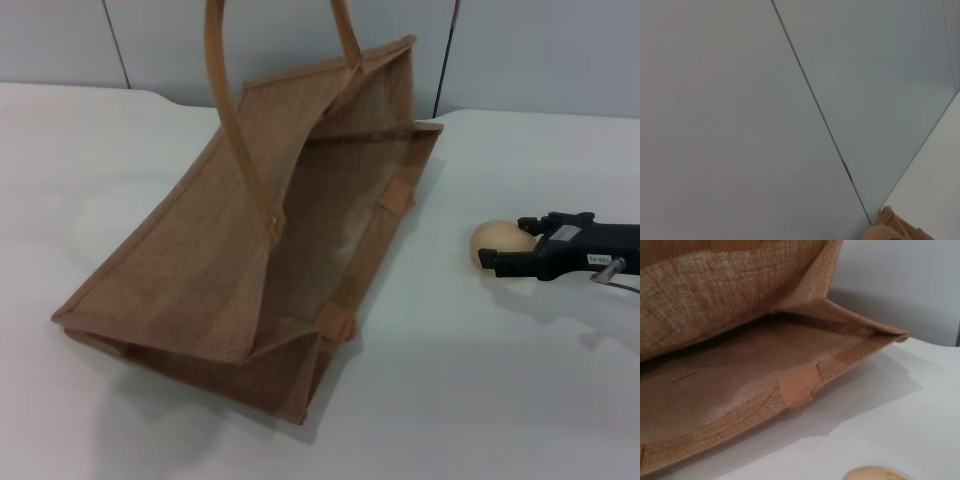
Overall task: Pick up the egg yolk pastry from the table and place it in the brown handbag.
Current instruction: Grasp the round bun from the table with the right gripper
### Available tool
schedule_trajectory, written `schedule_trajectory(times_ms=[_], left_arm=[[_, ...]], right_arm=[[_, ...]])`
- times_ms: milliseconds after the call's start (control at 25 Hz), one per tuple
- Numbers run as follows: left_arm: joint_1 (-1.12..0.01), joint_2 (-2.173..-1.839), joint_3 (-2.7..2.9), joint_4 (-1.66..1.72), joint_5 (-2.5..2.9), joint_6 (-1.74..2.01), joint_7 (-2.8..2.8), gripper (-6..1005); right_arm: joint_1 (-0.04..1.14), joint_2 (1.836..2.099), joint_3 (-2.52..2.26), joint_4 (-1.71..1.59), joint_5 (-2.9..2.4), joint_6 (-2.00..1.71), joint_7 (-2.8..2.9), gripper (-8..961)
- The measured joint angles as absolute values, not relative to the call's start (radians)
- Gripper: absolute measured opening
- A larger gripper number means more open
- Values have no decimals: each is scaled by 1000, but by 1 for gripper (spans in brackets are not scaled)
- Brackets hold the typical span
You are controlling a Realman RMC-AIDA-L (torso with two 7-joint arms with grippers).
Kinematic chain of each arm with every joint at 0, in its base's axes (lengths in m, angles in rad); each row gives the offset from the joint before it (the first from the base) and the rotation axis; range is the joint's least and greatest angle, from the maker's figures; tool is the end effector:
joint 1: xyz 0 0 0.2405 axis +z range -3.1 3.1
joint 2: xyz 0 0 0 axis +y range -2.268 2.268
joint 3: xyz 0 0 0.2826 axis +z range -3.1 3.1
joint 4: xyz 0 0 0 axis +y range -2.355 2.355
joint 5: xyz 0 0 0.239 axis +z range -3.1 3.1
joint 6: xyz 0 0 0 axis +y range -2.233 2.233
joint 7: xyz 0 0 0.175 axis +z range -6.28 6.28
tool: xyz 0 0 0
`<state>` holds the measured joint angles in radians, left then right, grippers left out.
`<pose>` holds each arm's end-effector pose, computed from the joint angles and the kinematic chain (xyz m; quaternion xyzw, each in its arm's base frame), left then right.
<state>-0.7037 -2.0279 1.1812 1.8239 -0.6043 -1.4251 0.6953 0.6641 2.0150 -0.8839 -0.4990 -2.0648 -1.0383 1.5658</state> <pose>-0.0503 0.4456 0.1019 -0.9123 -0.0906 -0.0182 0.3989 0.3187 0.4487 -0.0581 -0.9217 0.2936 0.0812 0.2402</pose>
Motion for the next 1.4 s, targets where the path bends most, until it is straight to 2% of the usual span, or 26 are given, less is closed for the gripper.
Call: schedule_trajectory(times_ms=[720,920,1160,1400], left_arm=[[-702,-2029,1184,1797,-604,-1416,697,119],[-702,-2029,1184,1797,-603,-1416,697,118],[-701,-2029,1183,1798,-603,-1415,698,118],[-700,-2029,1178,1798,-603,-1414,699,119]], right_arm=[[690,2021,-863,-499,-2169,-1021,1603,878],[687,2021,-820,-509,-2169,-1022,1614,836],[687,2020,-794,-510,-2167,-1022,1614,683],[682,2020,-792,-571,-2157,-1065,1639,623]])
